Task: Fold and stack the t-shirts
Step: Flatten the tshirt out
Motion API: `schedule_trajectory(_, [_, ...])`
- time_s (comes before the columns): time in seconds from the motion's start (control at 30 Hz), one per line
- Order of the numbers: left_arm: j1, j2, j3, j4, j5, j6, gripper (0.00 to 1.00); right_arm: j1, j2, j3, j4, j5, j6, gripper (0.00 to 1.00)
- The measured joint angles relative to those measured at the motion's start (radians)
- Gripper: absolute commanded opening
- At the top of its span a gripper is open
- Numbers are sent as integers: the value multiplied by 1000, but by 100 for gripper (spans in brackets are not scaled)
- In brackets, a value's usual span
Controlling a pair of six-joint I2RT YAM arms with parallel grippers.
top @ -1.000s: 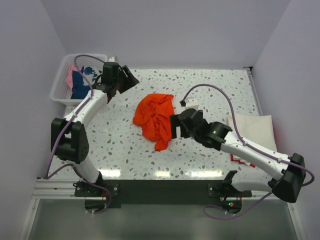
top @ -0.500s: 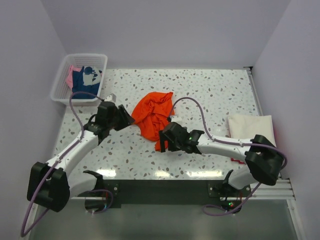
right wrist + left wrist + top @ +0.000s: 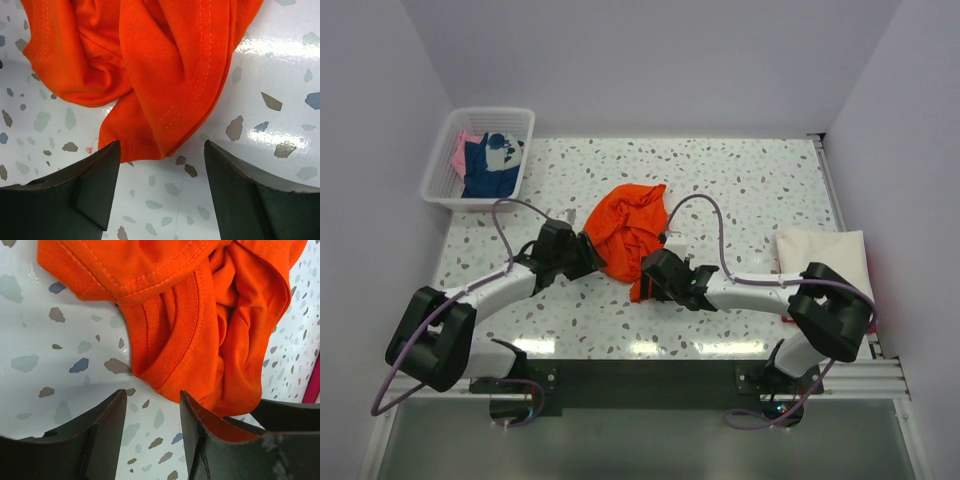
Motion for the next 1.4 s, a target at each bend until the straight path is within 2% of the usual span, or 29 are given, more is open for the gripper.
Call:
schedule_trajectory(0.2, [-15, 79, -6, 71, 18, -21, 50, 0, 33, 3, 20, 27, 16, 65])
schedule_trajectory(0.33, [-19, 128, -22, 126, 29, -51, 49, 0, 51, 10, 21, 40, 25, 53])
schedule_trajectory(0.37, [-19, 139, -22, 150, 33, -60, 47, 0, 52, 10, 20, 43, 27, 43])
schedule_trajectory(0.43, [-25, 159, -22, 184, 39, -69, 43, 0, 53, 11, 19, 58, 31, 33])
schedule_trajectory(0.47, [-30, 168, -22, 200, 43, -74, 41, 0, 53, 14, 16, 60, 31, 23])
schedule_trajectory(0.53, [-38, 180, -22, 218, 44, -88, 29, -1, 53, 24, 3, 73, 31, 14])
schedule_trajectory(0.57, [-42, 185, -22, 217, 43, -93, 13, -4, 52, 32, -8, 82, 31, 9])
schedule_trajectory(0.63, [-45, 189, -21, 206, 37, -98, 2, -13, 45, 42, -28, 87, 29, 5])
schedule_trajectory(0.67, [-45, 188, -18, 189, 32, -95, 0, -24, 34, 45, -44, 87, 25, 3])
schedule_trajectory(0.77, [-41, 161, 3, 113, -6, -83, 0, -101, -34, 45, -108, 77, 0, 0])
schedule_trajectory(0.87, [-12, 80, 39, -4, -50, -55, 0, -236, -135, 45, -159, 56, -38, 0])
schedule_trajectory(0.97, [72, -42, 70, -103, -81, -9, 0, -384, -224, 49, -209, 45, -86, 0])
schedule_trajectory(1.07, [181, -148, 92, -191, -109, 45, 0, -517, -247, 88, -283, 45, -135, 0])
schedule_trajectory(1.2, [278, -243, 149, -318, -162, 117, 0, -611, -248, 144, -357, 30, -187, 0])
schedule_trajectory(1.4, [321, -321, 313, -453, -220, 190, 0, -668, -279, 266, -456, 27, -253, 0])
